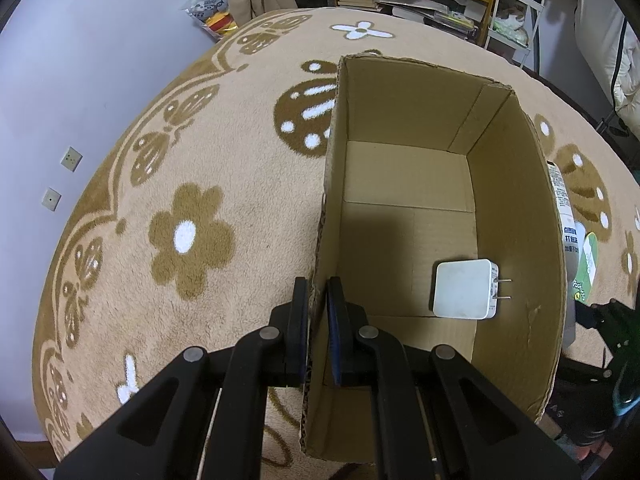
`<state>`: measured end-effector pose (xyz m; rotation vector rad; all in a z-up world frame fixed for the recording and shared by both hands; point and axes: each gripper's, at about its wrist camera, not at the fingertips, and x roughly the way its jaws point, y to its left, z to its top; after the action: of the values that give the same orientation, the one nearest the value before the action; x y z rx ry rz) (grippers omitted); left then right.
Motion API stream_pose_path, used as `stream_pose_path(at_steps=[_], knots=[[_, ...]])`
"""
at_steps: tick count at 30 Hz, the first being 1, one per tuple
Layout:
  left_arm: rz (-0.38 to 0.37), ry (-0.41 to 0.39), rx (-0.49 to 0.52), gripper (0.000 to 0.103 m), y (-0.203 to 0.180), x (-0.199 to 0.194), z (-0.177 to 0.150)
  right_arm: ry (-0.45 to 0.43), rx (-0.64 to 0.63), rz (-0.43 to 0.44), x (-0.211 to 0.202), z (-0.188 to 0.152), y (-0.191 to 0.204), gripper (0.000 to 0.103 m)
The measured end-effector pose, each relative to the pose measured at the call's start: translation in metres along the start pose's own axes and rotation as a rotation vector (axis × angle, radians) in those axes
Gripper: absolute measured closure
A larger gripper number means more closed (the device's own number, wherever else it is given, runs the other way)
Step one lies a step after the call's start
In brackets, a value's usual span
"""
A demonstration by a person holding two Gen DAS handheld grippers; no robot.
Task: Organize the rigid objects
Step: 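Carry the white charger into the box and release it with the right gripper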
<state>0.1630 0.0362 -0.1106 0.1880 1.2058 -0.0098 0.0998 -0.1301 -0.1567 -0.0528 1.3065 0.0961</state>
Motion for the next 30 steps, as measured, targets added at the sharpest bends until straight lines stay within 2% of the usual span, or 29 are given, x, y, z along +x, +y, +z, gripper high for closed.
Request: stream_pose_path(at_steps=[14,22,24,30], knots=[[-0.008,0.003,-0.004,0.094,0.0,-0.001,-0.001,-0.1,0.142,0.151,-0.024,0.004,-0.043,0.047],[-0.004,0.006,-0.005,0.094,0.0,0.0,-0.001,-0.166,0.147,0.167,-0.041,0.012,-0.05,0.047],[-0.008,0.008,-0.01,0.094,0.001,0.0,0.0,-0.185,0.141,0.149,-0.044,0.018,-0.052,0.047],[-0.009,0.006,-0.006,0.094,0.002,0.0,0.0,-0.266,0.163,0.164,-0.064,0.029,-0.055,0.047]])
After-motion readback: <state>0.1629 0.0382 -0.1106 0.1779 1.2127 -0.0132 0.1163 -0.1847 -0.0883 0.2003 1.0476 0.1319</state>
